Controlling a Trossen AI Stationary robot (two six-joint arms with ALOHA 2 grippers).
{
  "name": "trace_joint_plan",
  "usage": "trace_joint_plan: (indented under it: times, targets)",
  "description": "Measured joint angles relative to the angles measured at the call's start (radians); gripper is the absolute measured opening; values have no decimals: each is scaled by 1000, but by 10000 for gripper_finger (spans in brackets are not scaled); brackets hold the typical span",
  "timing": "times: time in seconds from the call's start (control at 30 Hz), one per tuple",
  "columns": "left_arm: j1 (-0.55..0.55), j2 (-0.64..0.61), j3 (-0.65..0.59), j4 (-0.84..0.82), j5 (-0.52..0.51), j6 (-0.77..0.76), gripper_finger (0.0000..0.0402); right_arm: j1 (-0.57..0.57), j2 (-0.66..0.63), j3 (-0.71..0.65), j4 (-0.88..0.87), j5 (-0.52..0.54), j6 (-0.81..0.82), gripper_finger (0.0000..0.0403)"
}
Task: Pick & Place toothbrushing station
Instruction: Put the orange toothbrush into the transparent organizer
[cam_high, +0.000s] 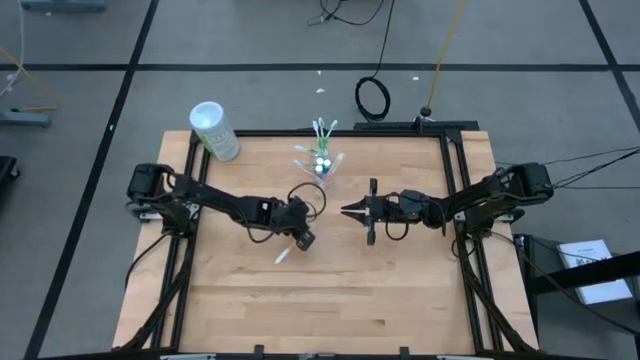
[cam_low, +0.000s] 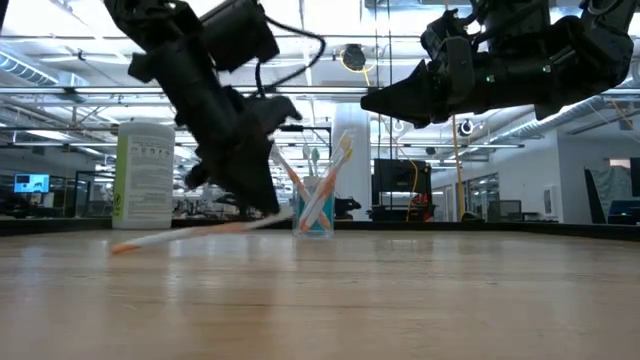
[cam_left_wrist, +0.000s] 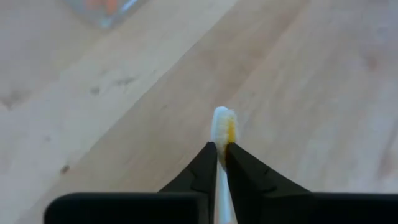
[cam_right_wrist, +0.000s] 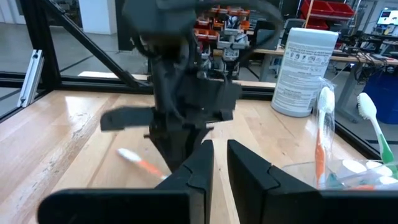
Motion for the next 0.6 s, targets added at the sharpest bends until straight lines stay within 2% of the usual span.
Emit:
trace_joint_plan:
  times: [0.2,0.43,0.6]
  targets:
    - [2,-67,1,39,-64,118,5,0,0,0,-3,0,-1,41]
    - [2,-130,2,61,-187,222,12,0,0,0,-4,0,-2,41]
    - [2,-157,3,117,-233,285,7,0,0,0,-4,0,-3,41]
